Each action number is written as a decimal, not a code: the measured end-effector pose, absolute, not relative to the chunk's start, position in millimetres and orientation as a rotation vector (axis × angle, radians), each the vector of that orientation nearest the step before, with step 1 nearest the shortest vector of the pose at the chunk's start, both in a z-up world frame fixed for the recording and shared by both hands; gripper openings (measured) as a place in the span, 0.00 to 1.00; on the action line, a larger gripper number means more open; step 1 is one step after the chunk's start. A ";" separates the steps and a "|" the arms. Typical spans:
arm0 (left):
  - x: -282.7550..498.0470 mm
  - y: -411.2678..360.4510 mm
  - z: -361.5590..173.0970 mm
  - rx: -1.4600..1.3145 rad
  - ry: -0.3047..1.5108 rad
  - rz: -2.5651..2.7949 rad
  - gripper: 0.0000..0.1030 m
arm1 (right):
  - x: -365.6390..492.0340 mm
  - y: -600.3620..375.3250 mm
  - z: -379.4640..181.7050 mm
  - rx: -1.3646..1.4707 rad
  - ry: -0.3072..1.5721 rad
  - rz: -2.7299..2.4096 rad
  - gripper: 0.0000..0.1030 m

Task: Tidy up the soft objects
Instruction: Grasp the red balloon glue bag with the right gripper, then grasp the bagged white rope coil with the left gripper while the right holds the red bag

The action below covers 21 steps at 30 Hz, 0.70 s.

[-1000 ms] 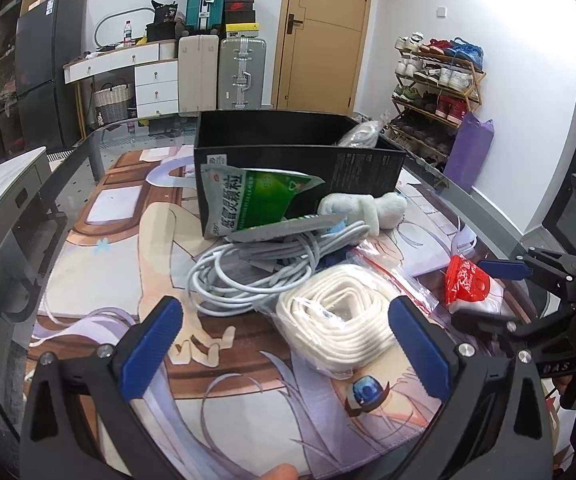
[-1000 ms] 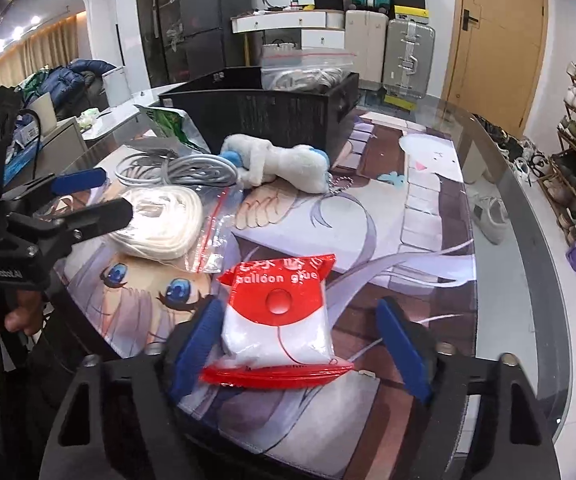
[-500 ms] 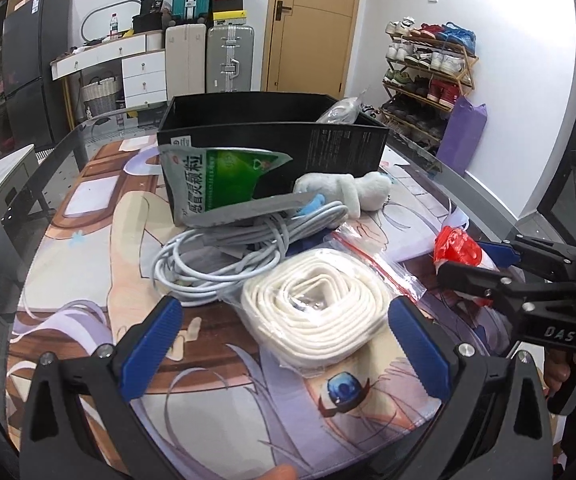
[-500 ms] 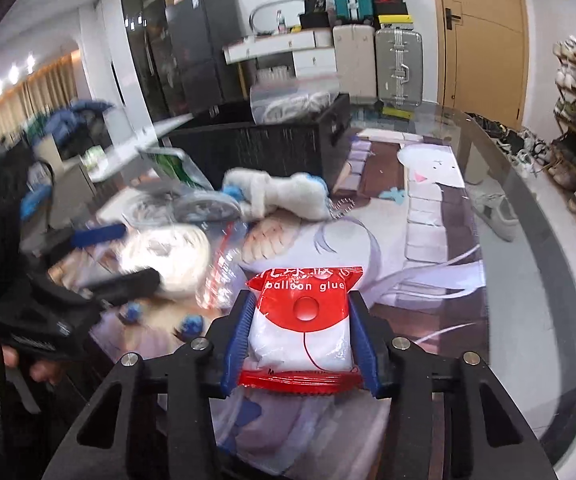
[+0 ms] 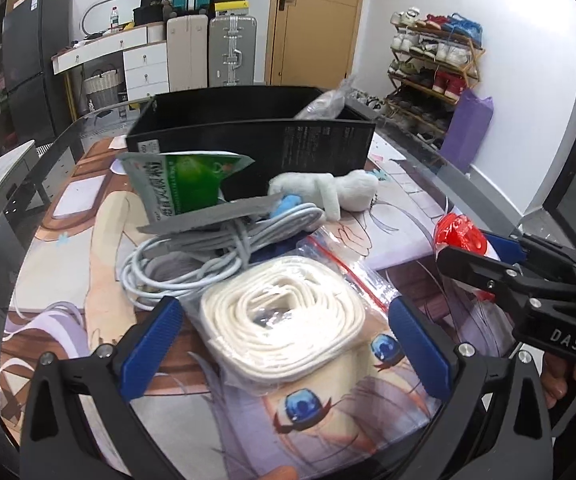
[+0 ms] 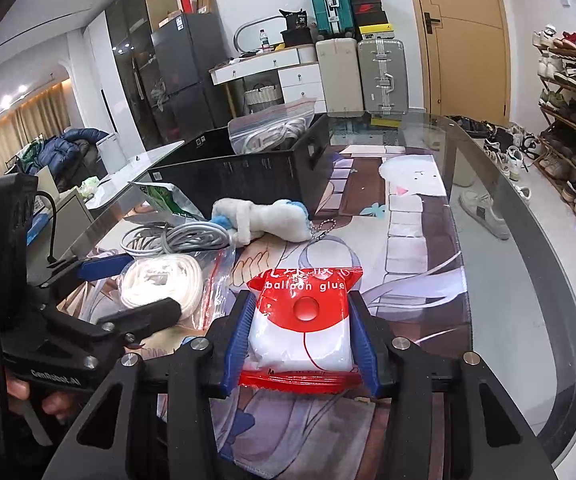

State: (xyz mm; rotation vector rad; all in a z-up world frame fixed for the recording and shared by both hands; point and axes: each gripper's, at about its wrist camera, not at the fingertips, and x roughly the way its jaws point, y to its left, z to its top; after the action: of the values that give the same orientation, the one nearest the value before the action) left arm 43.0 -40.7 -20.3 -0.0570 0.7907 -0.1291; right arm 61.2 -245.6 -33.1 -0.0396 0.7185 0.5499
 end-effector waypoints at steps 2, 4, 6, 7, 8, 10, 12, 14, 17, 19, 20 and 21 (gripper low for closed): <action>45.6 -45.3 -20.1 -0.061 0.795 -0.126 1.00 | 61.3 -246.0 -33.5 -0.039 0.719 0.545 0.46; 48.3 -50.1 -19.5 -0.063 0.795 -0.114 1.00 | 61.6 -246.2 -34.1 -0.041 0.721 0.547 0.46; 52.6 -54.1 -21.9 -0.049 0.807 -0.088 1.00 | 61.3 -246.6 -34.1 -0.042 0.721 0.545 0.46; 54.7 -55.4 -23.5 -0.047 0.817 -0.074 1.00 | 61.4 -247.1 -34.2 -0.043 0.721 0.541 0.46; 56.3 -56.5 -25.0 -0.048 0.828 -0.063 1.00 | 62.2 -248.4 -34.8 -0.044 0.721 0.535 0.46; 58.5 -59.9 -29.0 -0.042 0.843 -0.066 1.00 | 63.0 -250.6 -34.7 -0.039 0.722 0.533 0.46; 58.7 -63.5 -32.6 -0.018 0.845 -0.067 1.00 | 62.6 -252.6 -33.5 -0.036 0.719 0.530 0.46; 57.2 -66.7 -34.5 0.005 0.838 -0.064 1.00 | 62.3 -255.6 -32.6 -0.032 0.715 0.523 0.46; 56.0 -68.1 -35.4 0.013 0.832 -0.066 1.00 | 63.6 -258.2 -32.3 -0.026 0.718 0.520 0.46; 55.9 -67.8 -35.1 0.012 0.829 -0.069 1.00 | 63.5 -257.3 -33.5 -0.037 0.727 0.515 0.46; 55.7 -67.6 -35.0 0.012 0.828 -0.072 1.00 | 63.6 -257.4 -34.0 -0.035 0.732 0.515 0.46; 55.4 -67.5 -34.8 0.013 0.827 -0.074 0.99 | 64.1 -257.7 -35.1 -0.028 0.741 0.520 0.46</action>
State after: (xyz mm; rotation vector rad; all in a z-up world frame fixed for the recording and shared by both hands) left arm 55.4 -67.5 -34.8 0.0126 0.8265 -0.0739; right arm 64.0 -257.7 -35.1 -0.0282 0.7411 0.5201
